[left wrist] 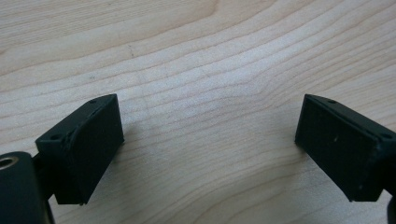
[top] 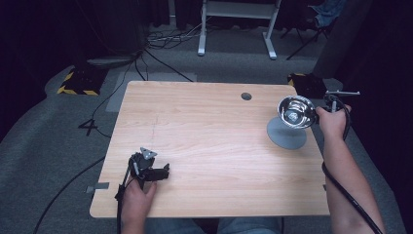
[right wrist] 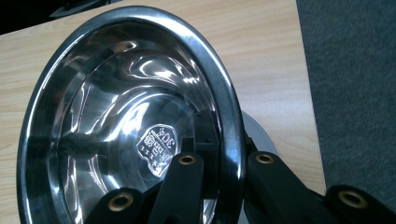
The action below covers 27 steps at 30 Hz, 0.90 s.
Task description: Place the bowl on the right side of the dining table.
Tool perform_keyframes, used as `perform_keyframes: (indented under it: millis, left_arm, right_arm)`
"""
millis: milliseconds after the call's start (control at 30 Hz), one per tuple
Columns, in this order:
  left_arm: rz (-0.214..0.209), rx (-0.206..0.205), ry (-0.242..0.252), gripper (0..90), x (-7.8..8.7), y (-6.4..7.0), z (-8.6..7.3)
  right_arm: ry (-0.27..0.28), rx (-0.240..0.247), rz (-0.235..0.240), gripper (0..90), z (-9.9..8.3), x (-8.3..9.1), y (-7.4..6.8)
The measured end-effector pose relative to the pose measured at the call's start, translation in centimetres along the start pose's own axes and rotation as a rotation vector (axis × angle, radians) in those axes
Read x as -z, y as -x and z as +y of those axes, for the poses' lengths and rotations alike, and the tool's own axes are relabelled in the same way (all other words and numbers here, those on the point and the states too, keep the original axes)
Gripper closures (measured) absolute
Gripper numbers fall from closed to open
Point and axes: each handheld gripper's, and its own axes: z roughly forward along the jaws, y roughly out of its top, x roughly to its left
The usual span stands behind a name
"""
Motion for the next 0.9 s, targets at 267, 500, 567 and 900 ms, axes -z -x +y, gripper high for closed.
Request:
perform_keyframes:
  millis: [267, 500, 567, 900]
  left_arm:
    - [0.0, 0.0, 0.0, 7.8, 0.0, 0.0, 0.0]
    - [0.0, 0.0, 0.0, 7.8, 0.0, 0.0, 0.0]
    - [0.0, 0.0, 0.0, 7.8, 0.0, 0.0, 0.0]
    - [0.0, 0.0, 0.0, 7.7, 0.0, 0.0, 0.0]
  right_arm:
    - [-0.038, -0.031, -0.015, 87.4, -1.5, -1.5, 1.0]
    - [-0.062, -0.042, -0.01, 87.4, -2.3, -2.7, 1.1]
    - [-0.07, -0.049, -0.009, 87.4, -2.6, -3.1, 1.0]
    - [-0.09, -0.064, -0.02, 87.3, -3.4, -4.0, 1.5]
